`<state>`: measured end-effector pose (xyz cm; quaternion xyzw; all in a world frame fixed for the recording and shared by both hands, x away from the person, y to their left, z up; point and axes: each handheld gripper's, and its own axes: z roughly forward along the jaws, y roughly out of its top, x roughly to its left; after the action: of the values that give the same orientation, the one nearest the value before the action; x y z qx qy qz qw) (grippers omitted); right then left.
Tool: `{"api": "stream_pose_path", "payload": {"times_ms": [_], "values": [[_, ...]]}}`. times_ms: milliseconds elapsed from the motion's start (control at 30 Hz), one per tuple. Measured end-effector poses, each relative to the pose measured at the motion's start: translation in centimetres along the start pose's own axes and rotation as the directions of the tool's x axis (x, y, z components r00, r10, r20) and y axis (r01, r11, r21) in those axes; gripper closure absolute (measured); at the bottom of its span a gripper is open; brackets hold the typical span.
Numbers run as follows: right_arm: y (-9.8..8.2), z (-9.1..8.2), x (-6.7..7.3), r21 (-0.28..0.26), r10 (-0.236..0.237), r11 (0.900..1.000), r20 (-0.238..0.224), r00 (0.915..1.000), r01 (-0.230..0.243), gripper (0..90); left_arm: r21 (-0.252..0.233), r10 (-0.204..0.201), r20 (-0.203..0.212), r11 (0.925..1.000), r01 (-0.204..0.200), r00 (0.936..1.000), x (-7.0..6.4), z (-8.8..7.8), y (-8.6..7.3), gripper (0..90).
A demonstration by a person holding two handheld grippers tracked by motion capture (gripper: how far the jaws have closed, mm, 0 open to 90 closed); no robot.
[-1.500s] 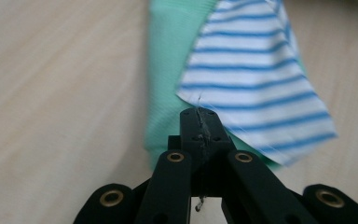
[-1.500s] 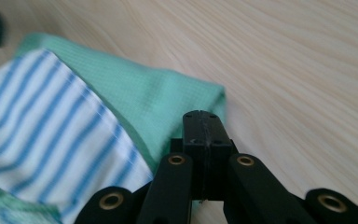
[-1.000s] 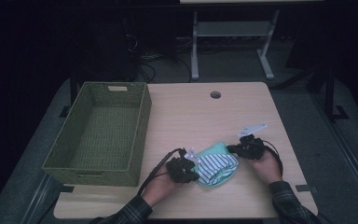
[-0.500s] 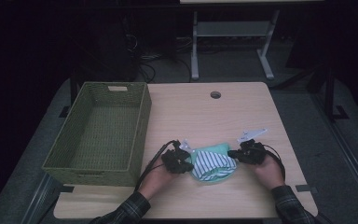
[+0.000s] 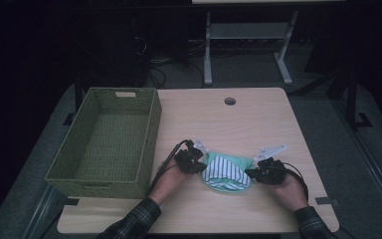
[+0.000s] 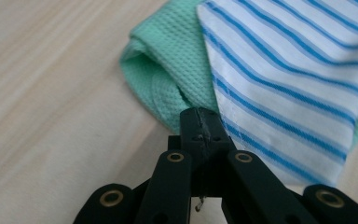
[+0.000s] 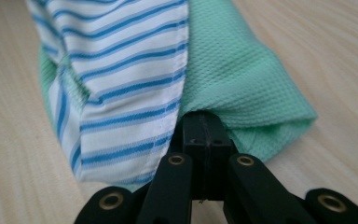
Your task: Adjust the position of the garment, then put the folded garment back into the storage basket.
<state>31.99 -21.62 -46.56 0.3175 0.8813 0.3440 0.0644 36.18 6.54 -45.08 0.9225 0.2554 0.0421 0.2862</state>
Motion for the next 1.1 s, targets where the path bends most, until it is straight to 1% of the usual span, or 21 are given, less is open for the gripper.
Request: {"api": "stream_pose_path", "payload": {"times_ms": [100,133,200,233,400,467,500,600,633,733,767,833,867,900,967,1000,1033,1100], "values": [[-0.1,0.0,0.5,0.002,-0.008,1.0,-0.012,0.9999,0.008,89.8,-0.01,-0.013,-0.007,0.9999,0.013,0.9999,0.6,0.3,0.3,89.6],[-0.1,-0.1,0.7,0.009,-0.012,1.0,-0.014,0.9998,0.013,89.8,-0.009,-0.011,-0.007,0.9999,0.011,0.9999,0.8,0.3,0.4,89.6],[-0.2,-0.1,1.0,0.002,-0.022,1.0,-0.022,0.9995,0.022,89.8,-0.011,-0.011,-0.011,0.9999,0.01,0.9999,1.3,0.5,0.7,89.6],[-0.2,-0.1,1.2,0.007,-0.018,1.0,-0.026,0.9995,0.018,89.8,-0.015,-0.015,-0.011,0.9998,0.014,0.9998,1.5,0.6,0.8,89.6],[-0.2,0.0,1.9,0.011,-0.036,0.999,-0.045,0.9983,0.036,89.8,-0.024,-0.03,-0.001,0.9993,0.03,0.9995,2.2,1.1,1.5,89.6],[-0.2,0.0,2.2,0.01,-0.04,0.999,-0.054,0.9977,0.04,89.8,-0.03,-0.034,-0.004,0.999,0.033,0.9994,2.3,1.3,1.7,89.6],[-0.2,0.0,2.2,0.006,-0.051,0.999,-0.054,0.9972,0.052,89.8,-0.03,-0.036,-0.007,0.9989,0.036,0.9993,2.6,1.5,1.9,89.6],[-0.1,-0.3,2.2,-0.007,-0.046,0.999,-0.05,0.9977,0.045,89.8,-0.031,-0.047,0.001,0.9984,0.047,0.9989,2.9,1.4,1.8,89.6],[0.0,-0.6,2.1,-0.012,-0.041,0.999,-0.046,0.9981,0.04,89.8,-0.038,-0.053,0.001,0.9979,0.053,0.9986,2.9,1.2,1.8,89.6],[0.1,-1.7,1.5,-0.056,-0.026,0.998,-0.031,0.9992,0.024,89.8,-0.046,-0.044,0.0,0.998,0.044,0.999,3.0,0.0,1.6,87.5],[0.2,-2.0,1.2,-0.07,-0.023,0.997,-0.023,0.9995,0.022,89.8,-0.056,-0.056,0.002,0.9969,0.056,0.9985,2.9,-0.5,1.6,86.6],[0.4,-2.6,0.5,-0.095,-0.008,0.995,-0.007,0.9999,0.007,89.7,-0.066,-0.064,0.014,0.9957,0.065,0.9979,2.7,-1.4,1.4,83.2],[0.6,-2.9,0.2,-0.105,0.001,0.994,-0.004,1.0,-0.001,89.7,-0.079,-0.074,0.018,0.9941,0.075,0.9971,2.5,-1.8,1.3,81.4],[0.7,-3.0,-0.2,-0.116,0.0,0.993,0.004,1.0,0.001,89.8,-0.078,-0.06,0.02,0.9951,0.062,0.998,2.4,-2.2,1.2,79.5],[0.9,-2.9,-1.0,-0.122,0.018,0.992,0.014,0.9997,-0.016,89.8,-0.096,-0.066,0.026,0.9931,0.068,0.9975,2.0,-2.9,1.0,75.0],[1.0,-2.7,-1.4,-0.125,0.02,0.992,0.021,0.9996,-0.017,89.7,-0.099,-0.066,0.032,0.9927,0.069,0.9973,1.8,-3.3,1.0,73.5],[1.1,-2.5,-1.7,-0.127,0.032,0.991,0.02,0.9993,-0.029,89.7,-0.109,-0.072,0.035,0.9911,0.076,0.9968,1.6,-3.6,0.9,72.0],[1.3,-1.9,-2.3,-0.122,0.043,0.992,0.027,0.9987,-0.039,89.7,-0.118,-0.069,0.04,0.9903,0.073,0.9968,1.1,-4.2,0.7,68.1]]}}
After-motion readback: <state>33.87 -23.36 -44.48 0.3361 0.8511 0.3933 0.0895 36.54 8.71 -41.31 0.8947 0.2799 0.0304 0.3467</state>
